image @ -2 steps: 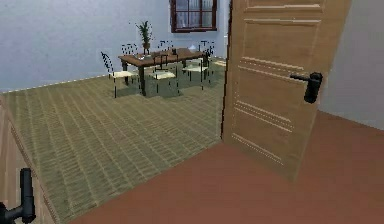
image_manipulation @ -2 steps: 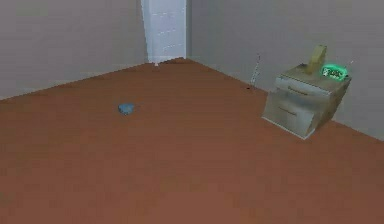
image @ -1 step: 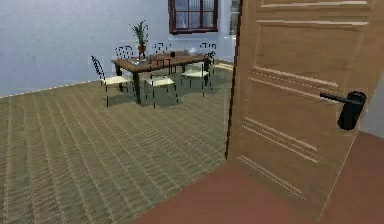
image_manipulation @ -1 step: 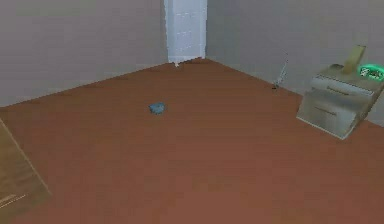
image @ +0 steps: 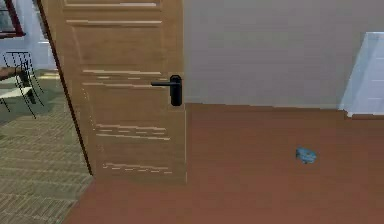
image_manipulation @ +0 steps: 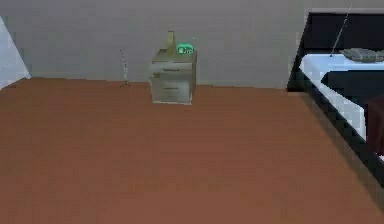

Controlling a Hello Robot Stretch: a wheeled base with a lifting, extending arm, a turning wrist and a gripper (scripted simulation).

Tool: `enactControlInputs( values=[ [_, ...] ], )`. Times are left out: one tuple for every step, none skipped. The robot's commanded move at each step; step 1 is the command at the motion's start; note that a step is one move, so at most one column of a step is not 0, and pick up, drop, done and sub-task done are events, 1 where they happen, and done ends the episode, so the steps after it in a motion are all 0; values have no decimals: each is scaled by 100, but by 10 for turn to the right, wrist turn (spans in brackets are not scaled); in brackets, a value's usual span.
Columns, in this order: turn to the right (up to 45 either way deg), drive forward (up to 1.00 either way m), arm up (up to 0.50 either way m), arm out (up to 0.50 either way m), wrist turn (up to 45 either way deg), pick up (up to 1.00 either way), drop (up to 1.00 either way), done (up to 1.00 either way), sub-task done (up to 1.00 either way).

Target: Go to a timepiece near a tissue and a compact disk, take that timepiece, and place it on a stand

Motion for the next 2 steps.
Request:
enactControlInputs(
  values=[
    [300, 0, 0, 0, 0, 0, 0, 0, 0],
    [0, 25, 0, 0, 0, 0, 0, 0, 0]
  ],
)
